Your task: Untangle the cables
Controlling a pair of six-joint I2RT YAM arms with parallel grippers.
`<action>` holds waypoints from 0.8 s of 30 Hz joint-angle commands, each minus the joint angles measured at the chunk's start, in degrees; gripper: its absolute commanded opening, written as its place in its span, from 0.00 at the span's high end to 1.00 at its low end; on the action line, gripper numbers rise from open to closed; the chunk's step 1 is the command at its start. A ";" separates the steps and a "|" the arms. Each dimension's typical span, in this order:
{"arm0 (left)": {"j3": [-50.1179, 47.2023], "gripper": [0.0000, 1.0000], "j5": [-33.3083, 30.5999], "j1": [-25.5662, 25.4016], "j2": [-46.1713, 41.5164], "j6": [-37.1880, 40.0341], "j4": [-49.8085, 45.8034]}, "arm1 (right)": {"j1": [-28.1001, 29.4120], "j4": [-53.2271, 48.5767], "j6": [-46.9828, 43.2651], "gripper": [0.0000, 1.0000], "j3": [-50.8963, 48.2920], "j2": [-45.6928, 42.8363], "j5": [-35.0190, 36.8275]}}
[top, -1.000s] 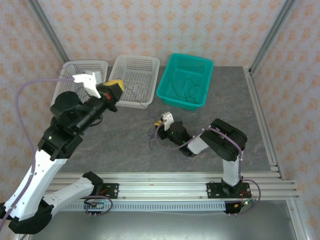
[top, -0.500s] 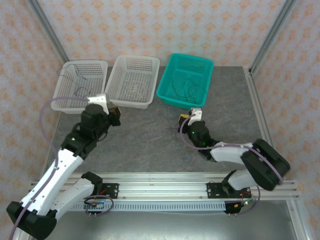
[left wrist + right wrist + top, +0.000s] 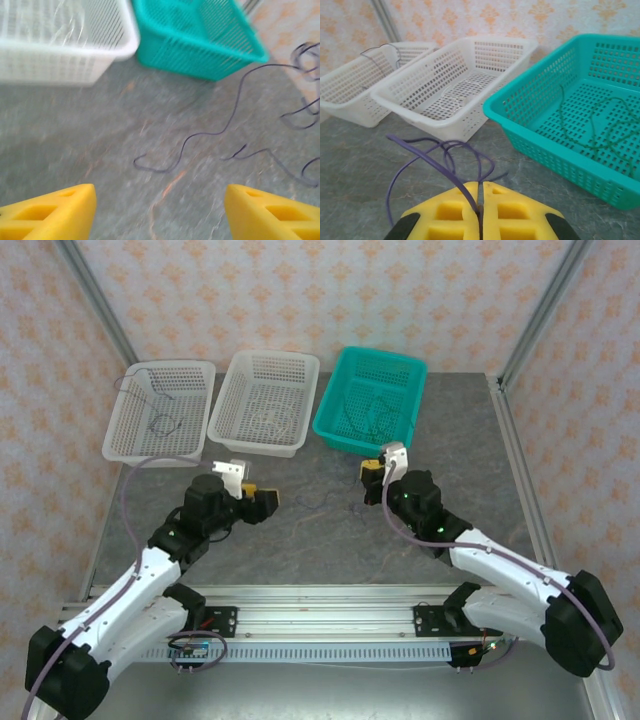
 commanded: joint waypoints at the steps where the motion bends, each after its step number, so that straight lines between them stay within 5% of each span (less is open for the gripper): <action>1: 2.13 0.29 1.34 -2.18 0.37 6.06 8.84 | -0.18 -4.84 -0.68 1.00 2.84 -1.70 -4.54; 7: 3.73 0.27 -1.34 -11.85 9.15 16.90 16.73 | -0.18 -6.45 1.91 1.00 5.56 -5.59 -9.67; 12: 2.10 0.26 -4.87 -12.68 17.03 19.50 29.01 | -0.18 -7.91 3.39 1.00 7.86 -7.42 -16.02; 18: 8.92 0.14 7.27 -13.01 25.47 18.04 33.84 | -0.18 -8.10 6.05 1.00 10.00 -6.05 -21.86; 24: 13.41 0.12 -5.22 -13.47 31.75 15.07 33.63 | -0.18 -6.35 8.33 1.00 10.82 -6.62 -24.13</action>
